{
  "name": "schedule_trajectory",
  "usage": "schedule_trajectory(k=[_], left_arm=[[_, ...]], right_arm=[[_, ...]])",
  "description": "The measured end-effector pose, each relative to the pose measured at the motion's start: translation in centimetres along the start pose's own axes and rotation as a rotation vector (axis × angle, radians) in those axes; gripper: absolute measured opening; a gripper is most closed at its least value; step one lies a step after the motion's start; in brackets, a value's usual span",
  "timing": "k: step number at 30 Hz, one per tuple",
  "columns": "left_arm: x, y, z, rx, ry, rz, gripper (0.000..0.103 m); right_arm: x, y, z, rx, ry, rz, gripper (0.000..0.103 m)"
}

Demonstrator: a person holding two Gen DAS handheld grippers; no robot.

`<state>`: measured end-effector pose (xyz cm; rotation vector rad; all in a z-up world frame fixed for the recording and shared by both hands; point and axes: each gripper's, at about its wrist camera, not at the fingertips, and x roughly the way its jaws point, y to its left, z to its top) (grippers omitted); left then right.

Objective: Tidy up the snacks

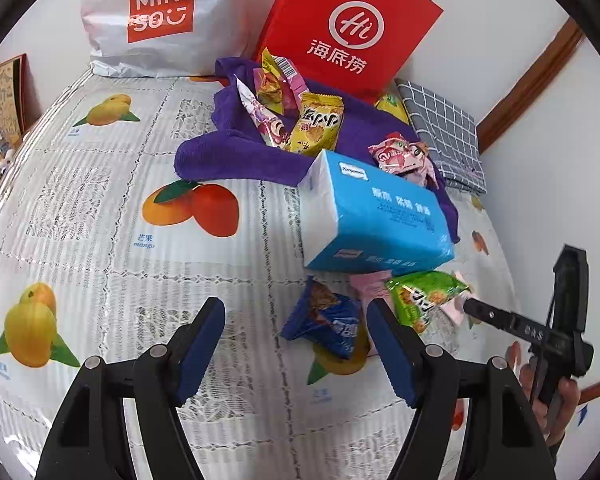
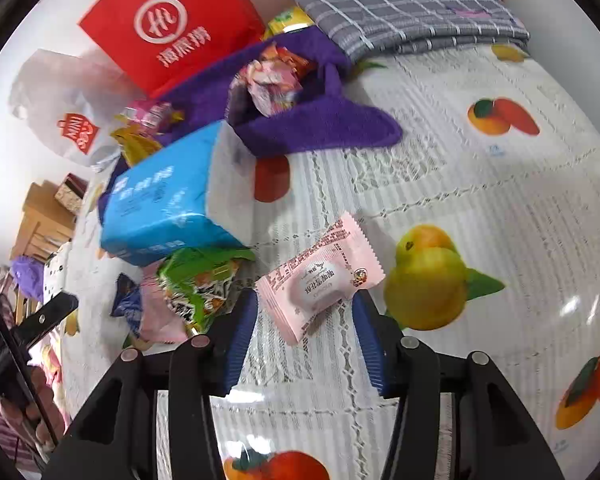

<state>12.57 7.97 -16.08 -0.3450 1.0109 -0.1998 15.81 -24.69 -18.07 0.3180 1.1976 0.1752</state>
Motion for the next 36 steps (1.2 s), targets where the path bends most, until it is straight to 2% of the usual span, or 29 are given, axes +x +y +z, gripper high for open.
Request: schedule_trajectory(k=[4,9,17,19,21,26,36], left_arm=[[0.2,0.5,-0.1,0.037,-0.003,0.047,0.072],[0.8,1.1,-0.2,0.041,0.012,0.05,0.072],[1.3,0.7,-0.2,0.037,0.023,0.036,0.072],[1.6,0.1,-0.3,0.04,0.03,0.012,0.072],[2.0,-0.5,-0.3,0.043,0.044,0.008,0.072],[3.5,-2.3,-0.7,0.088,0.074,0.03,0.072],[5.9,-3.7,-1.2,0.208,0.115,0.125,0.072]], right_arm=[[1.5,-0.3,0.7,0.051,0.032,-0.025,0.051],[2.3,-0.1,1.6,0.053,0.011,-0.056,0.054],[3.2,1.4,1.5,-0.099,-0.035,-0.153,0.054],[3.2,1.5,1.1,-0.137,-0.056,-0.181,0.048],[3.3,1.6,0.8,-0.182,-0.077,-0.215,0.046],[2.9,0.5,0.3,-0.197,-0.125,-0.21,0.045],[2.6,-0.4,-1.0,-0.257,-0.211,-0.18,0.045]])
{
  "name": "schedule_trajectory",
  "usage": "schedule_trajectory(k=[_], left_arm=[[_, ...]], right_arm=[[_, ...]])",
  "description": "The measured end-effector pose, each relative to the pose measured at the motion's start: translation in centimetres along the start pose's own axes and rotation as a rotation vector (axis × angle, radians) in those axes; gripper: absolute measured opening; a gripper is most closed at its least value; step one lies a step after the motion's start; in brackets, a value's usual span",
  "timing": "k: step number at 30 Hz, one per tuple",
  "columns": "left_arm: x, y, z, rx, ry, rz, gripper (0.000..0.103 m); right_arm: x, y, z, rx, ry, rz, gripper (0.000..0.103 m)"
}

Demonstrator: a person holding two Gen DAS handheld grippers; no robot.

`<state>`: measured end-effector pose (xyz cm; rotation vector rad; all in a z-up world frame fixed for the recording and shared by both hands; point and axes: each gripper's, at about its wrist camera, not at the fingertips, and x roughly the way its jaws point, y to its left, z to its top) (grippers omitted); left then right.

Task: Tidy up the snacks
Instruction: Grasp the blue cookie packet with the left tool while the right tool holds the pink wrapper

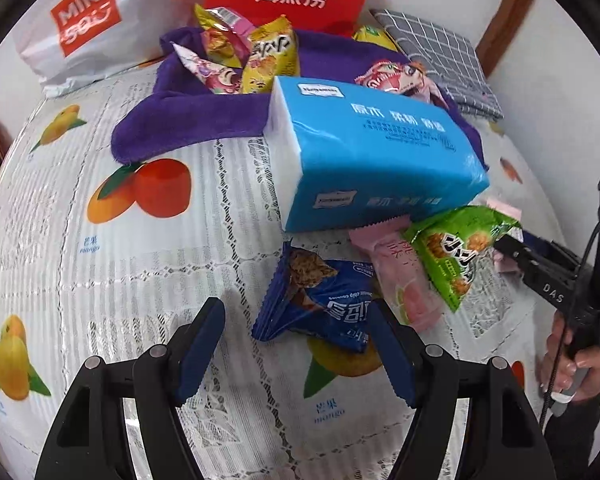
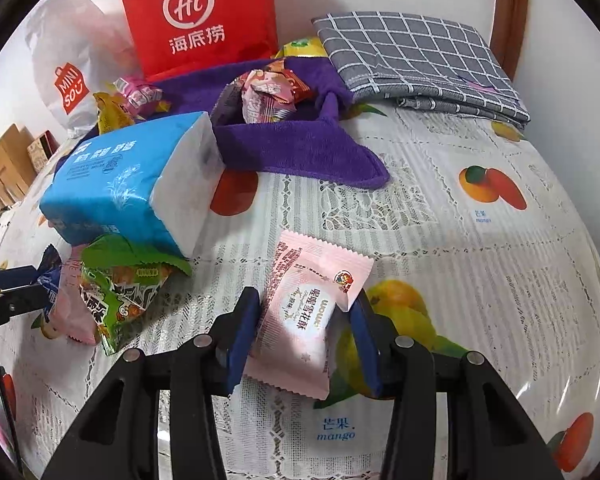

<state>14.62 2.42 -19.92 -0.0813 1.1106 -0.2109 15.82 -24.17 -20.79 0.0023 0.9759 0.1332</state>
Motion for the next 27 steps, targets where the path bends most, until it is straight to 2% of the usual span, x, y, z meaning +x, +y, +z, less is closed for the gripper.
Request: schedule_trajectory(k=[4,7,10,14,17,18,19,23,27], left_arm=[[0.5,-0.5,0.3,0.026,0.002,0.001,0.079],[1.0,-1.2,0.3,0.074,-0.005,0.034,0.081],[1.3,-2.0,0.0,0.128,-0.029,0.086,0.081],[1.4,-2.1,-0.2,0.151,-0.061,0.109,0.079],[1.1,-1.9,-0.3,0.157,-0.09,0.117,0.066],[1.0,-1.7,-0.3,0.151,-0.098,0.121,0.055],[0.7,-1.4,-0.3,0.137,-0.105,0.124,0.049],[0.1,-0.4,-0.5,0.103,-0.108,0.112,0.044],[-0.9,0.6,-0.8,0.062,-0.116,0.083,0.041]], right_arm=[[-0.1,0.0,-0.3,-0.014,-0.029,0.002,0.046],[-0.1,-0.1,-0.5,-0.016,-0.043,0.005,0.046],[-0.1,0.0,-0.6,-0.019,-0.049,0.003,0.046],[-0.1,-0.2,-0.6,-0.007,-0.054,0.011,0.046],[0.0,0.1,-0.6,-0.014,-0.054,-0.008,0.046],[0.0,0.3,-0.5,-0.019,-0.053,-0.014,0.046],[0.0,0.3,-0.6,-0.021,-0.053,-0.016,0.047],[0.0,0.2,-0.6,-0.017,-0.052,-0.012,0.047],[-0.2,0.1,-0.4,-0.007,-0.037,-0.016,0.041]])
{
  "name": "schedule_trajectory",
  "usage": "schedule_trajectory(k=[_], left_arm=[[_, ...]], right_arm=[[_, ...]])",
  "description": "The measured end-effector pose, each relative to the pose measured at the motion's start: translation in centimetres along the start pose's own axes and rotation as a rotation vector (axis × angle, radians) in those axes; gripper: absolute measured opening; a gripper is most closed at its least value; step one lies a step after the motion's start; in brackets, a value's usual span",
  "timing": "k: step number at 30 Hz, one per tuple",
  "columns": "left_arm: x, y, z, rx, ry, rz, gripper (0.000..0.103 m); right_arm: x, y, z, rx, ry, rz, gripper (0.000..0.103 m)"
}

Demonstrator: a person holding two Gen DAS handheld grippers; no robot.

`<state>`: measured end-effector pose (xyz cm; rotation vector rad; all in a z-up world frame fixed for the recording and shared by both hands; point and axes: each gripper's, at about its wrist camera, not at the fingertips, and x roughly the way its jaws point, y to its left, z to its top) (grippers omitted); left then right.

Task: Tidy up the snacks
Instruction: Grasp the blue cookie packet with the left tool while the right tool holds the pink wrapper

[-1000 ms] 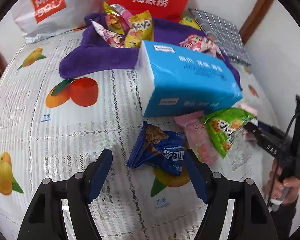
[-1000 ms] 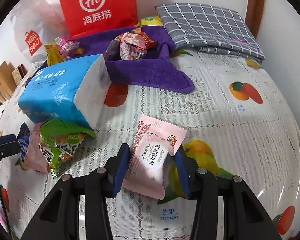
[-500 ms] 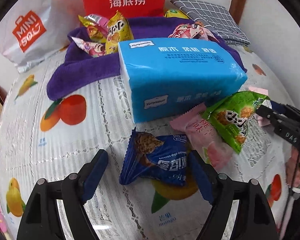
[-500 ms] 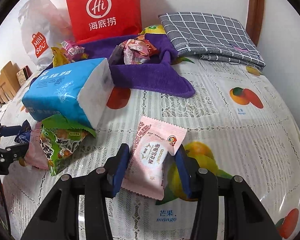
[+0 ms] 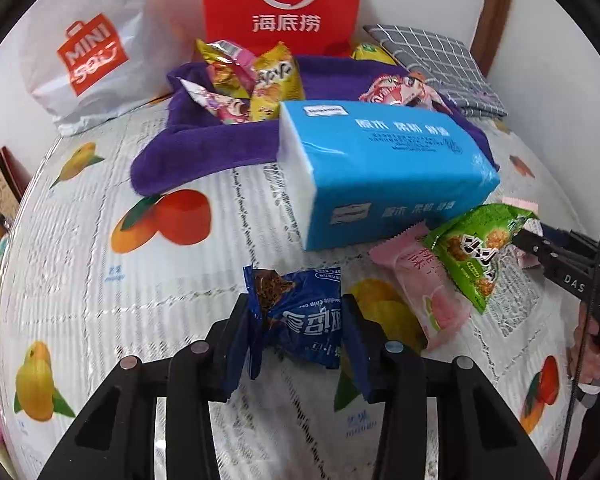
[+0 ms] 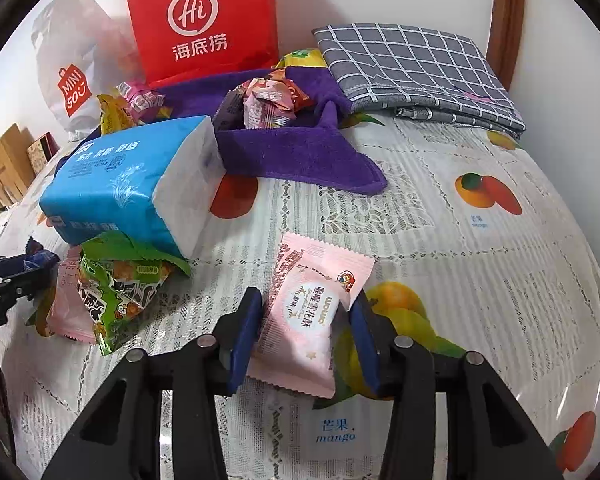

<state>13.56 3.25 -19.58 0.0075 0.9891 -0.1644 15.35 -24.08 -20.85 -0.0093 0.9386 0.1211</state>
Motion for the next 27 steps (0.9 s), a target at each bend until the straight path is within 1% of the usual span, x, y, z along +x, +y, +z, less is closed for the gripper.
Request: schedule_trajectory(k=[2,5,7,10,14,17,21,24,27], left_arm=[[-0.5,0.5,-0.1,-0.022,-0.004,-0.012,0.041],[-0.7,0.9,0.1,-0.043,-0.004,-0.002,0.04],[-1.3,1.4,0.2,-0.059,-0.011,-0.031,0.04],[-2.2,1.8,0.4,-0.084,-0.021,-0.093,0.04],[-3.3,1.9,1.1,-0.093,-0.044,-0.113,0.04],[-4.1,1.8,1.5,-0.094,-0.061,-0.119,0.04],[-5.0,2.0,2.3,-0.106,-0.083,-0.17,0.04],[-5.5,1.9,3.0,-0.1,-0.1,-0.16,0.04],[-6.1,2.0,4.0,-0.098,-0.12,-0.167,0.04]], right_arm=[[-0.3,-0.1,0.2,0.01,0.02,0.0,0.038],[-1.0,0.1,0.3,0.007,0.025,-0.006,0.037],[-1.9,0.4,0.4,-0.001,0.013,-0.02,0.037],[-3.5,1.0,0.7,-0.004,-0.009,-0.009,0.037],[-5.4,2.1,1.5,-0.025,-0.04,-0.007,0.037],[-6.6,2.8,2.3,-0.028,-0.058,0.012,0.037],[-7.8,3.3,3.4,-0.014,-0.076,0.038,0.037],[-8.3,3.9,4.4,-0.016,-0.088,0.033,0.037],[-8.8,4.5,5.2,-0.034,-0.109,0.019,0.037]])
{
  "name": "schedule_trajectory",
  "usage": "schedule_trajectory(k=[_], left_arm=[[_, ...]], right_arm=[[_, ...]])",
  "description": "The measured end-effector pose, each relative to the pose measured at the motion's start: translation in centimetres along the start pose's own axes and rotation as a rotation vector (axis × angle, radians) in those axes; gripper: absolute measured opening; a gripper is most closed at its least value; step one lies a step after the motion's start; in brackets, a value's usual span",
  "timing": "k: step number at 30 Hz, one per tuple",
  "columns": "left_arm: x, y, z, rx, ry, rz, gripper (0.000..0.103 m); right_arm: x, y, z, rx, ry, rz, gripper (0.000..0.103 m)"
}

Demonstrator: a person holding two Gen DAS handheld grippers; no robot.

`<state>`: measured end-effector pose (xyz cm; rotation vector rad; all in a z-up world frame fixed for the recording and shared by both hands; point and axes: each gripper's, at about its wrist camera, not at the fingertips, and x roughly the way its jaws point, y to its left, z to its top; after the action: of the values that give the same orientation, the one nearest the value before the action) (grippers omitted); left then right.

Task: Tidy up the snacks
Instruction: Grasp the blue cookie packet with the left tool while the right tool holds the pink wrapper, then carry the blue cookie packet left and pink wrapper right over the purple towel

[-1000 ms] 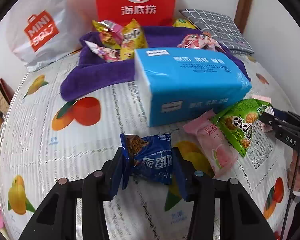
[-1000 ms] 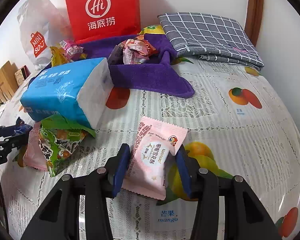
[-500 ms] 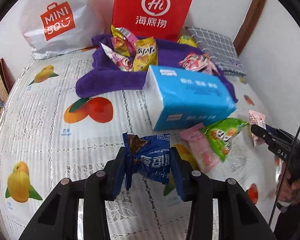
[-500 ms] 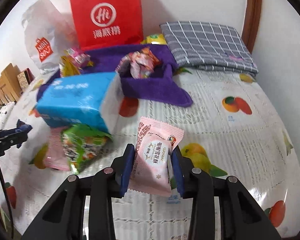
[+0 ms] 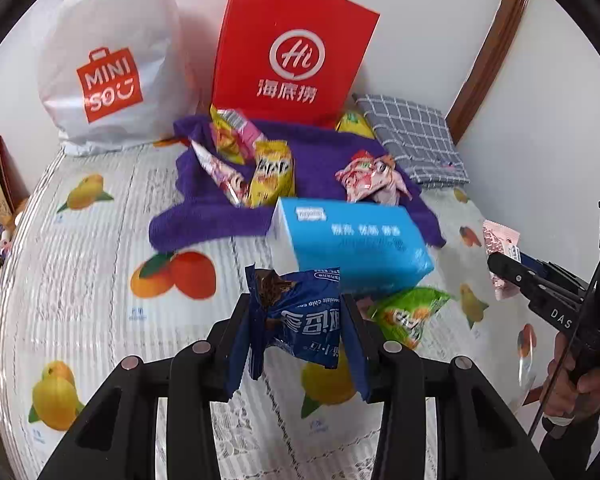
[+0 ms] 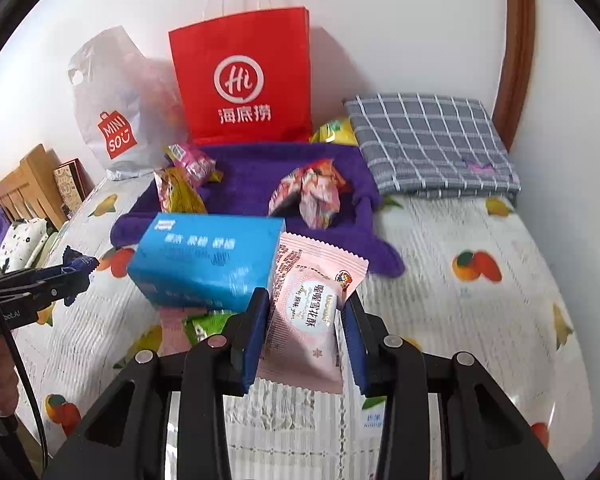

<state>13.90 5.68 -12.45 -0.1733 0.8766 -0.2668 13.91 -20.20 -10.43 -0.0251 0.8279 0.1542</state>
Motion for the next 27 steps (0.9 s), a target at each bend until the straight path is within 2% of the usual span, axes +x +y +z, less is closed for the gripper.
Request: schedule_trajectory(k=[12,27], left_arm=[[0.4,-0.1,4.2,0.028,-0.001,0.034,0.04],[3.3,0.2,10.8,0.055,0.0,0.032,0.04]], right_arm=[[0.2,1.4,4.1,-0.018,-0.057,-0.014,0.037],[4.8,1.2,9.6,0.019,-0.072,-0.03,0.037]])
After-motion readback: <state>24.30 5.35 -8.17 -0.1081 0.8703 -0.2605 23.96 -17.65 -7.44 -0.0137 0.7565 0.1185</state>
